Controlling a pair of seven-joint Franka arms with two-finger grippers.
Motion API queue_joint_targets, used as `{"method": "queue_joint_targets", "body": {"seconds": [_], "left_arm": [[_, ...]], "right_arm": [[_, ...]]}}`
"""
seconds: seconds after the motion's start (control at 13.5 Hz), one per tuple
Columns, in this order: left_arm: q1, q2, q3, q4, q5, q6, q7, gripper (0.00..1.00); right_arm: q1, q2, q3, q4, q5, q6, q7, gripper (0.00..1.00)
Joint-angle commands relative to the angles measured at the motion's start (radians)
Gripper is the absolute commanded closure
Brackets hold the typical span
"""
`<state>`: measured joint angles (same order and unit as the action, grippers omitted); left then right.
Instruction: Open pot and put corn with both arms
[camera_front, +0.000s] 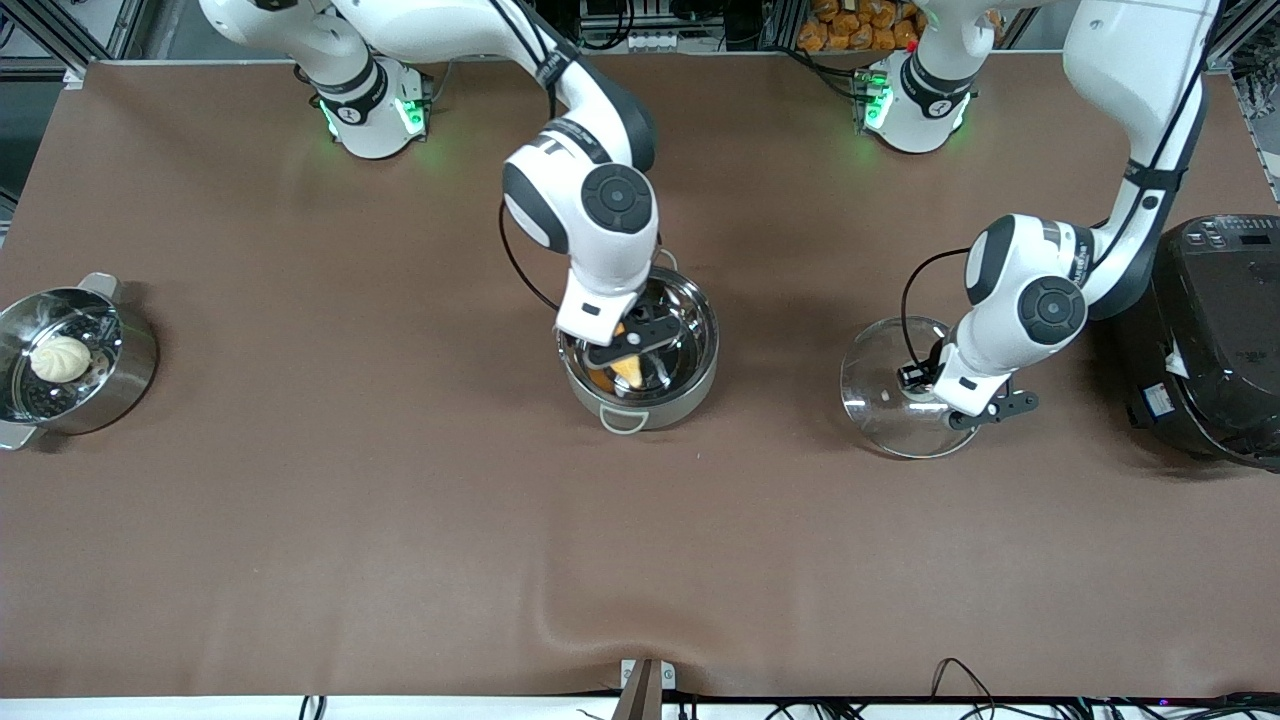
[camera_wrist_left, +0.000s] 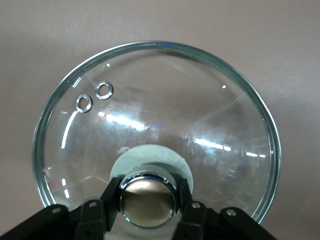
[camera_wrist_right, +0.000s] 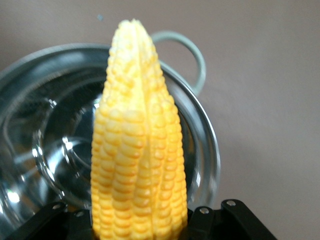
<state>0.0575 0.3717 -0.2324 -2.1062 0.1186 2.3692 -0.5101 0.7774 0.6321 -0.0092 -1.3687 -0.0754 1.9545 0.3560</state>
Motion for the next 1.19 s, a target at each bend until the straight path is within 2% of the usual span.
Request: {"method": "queue_joint_targets", "body": {"seconds": [0.0,0.07,0.15,0.3,0.44,0.89,0.96,1.11], "left_arm": [[0.034,-0.008,-0.008,-0.04,0.004,0.048,0.005,1.0],[0.05,0.002,-0.01,-0.038,0.004,0.051,0.005,1.0],[0.05,0.009,-0.01,-0.035,0.004,0.051,0.005,0.84],[0.051,-0.008,-0.007,-0.019,0.003,0.045,-0.011,0.0],[0.082,-0.063,-0.007,0.046,0.003,-0.002,-0.008,0.0],[0.087,-0.117,-0.01,0.47,0.004,-0.502,0.016,0.0],[0.088,-0.132,-0.01,0.521,0.003,-0.552,0.037,0.0],[0.093,-0.178,-0.007,0.56,-0.013,-0.579,0.108,0.0]], "right_arm": [[0.008,0.061,-0.012,0.06,-0.03,0.062,-0.037,0.89],[0.011,0.073,-0.012,0.062,-0.044,0.079,-0.037,0.88],[0.016,0.081,-0.012,0.06,-0.065,0.095,-0.037,0.88],[0.028,0.095,-0.012,0.059,-0.093,0.095,-0.035,0.86],[0.045,0.1,-0.012,0.054,-0.109,0.092,-0.035,0.85],[0.06,0.106,-0.012,0.046,-0.153,0.086,-0.032,0.8],[0.062,0.106,-0.012,0.036,-0.164,0.086,-0.031,0.79],[0.072,0.106,-0.012,0.028,-0.165,0.086,-0.028,0.78]]}}
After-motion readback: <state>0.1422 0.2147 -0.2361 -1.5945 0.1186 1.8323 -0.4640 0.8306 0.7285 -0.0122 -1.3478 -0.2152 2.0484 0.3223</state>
